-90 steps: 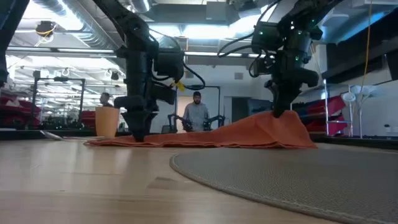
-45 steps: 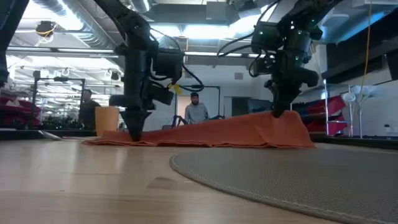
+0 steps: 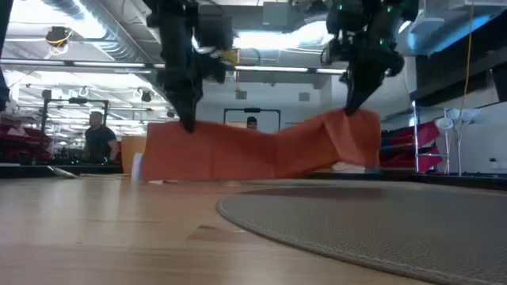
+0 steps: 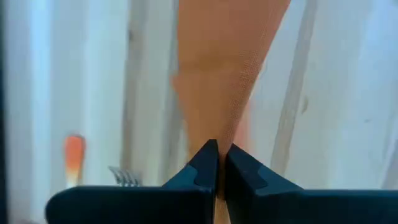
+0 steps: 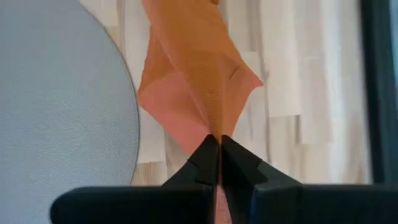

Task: Set table place
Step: Fold the orange napkin

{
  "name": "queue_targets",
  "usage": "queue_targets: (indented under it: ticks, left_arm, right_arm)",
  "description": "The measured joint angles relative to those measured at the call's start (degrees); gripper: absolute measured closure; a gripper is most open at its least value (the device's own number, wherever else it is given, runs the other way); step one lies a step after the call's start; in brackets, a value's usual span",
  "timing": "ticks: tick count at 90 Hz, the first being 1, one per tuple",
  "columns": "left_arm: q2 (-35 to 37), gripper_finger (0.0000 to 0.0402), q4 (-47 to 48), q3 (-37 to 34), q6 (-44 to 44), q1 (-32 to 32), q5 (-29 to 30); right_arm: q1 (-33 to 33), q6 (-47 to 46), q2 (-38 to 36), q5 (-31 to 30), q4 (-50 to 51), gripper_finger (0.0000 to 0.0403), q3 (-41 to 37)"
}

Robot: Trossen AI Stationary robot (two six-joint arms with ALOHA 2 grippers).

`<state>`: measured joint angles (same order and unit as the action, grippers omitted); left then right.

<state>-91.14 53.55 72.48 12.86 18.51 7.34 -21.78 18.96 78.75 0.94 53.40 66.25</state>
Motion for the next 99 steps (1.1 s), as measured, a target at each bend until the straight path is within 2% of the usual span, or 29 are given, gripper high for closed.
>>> queue_targets:
  ticks: [22,40,55,68,84,92,99]
  left_arm:
    - [6.6,0.0401,0.69,2.51,-4.25,-2.16,8.07]
    - [12.57,0.0401,1.38,2.53,-10.49,-4.28,14.02]
    - [15.07,0.0401,1.61,2.53,-15.5,-7.19,15.32]
    - [15.44,0.0401,2.48,2.53,-18.05,-11.11,15.31]
    - [15.44,0.0401,3.77,2.53,-22.83,-15.97,11.83]
    - [15.44,0.0401,4.41,2.53,-25.72,-18.18,6.46]
    - [15.44,0.0401,4.43,2.53,-27.57,-19.52,-0.97]
  right_arm:
    - [0.0,-1.29,-4.63,-3.76,2.76,0.0403,5.93]
    - [0.0,-3.64,-9.15,-6.95,3.44,0.0403,6.61]
    - [0.07,-6.95,-12.06,-6.82,5.61,0.0403,6.61]
    - [0.07,-9.56,-14.12,-3.39,8.49,0.0403,6.61]
    - [0.07,-12.3,-16.03,3.79,14.12,0.0403,6.61]
    - [0.07,-14.05,-16.67,10.16,16.02,0.0403,6.61]
    - [0.07,-15.76,-16.88,16.92,16.31,0.0403,6.61]
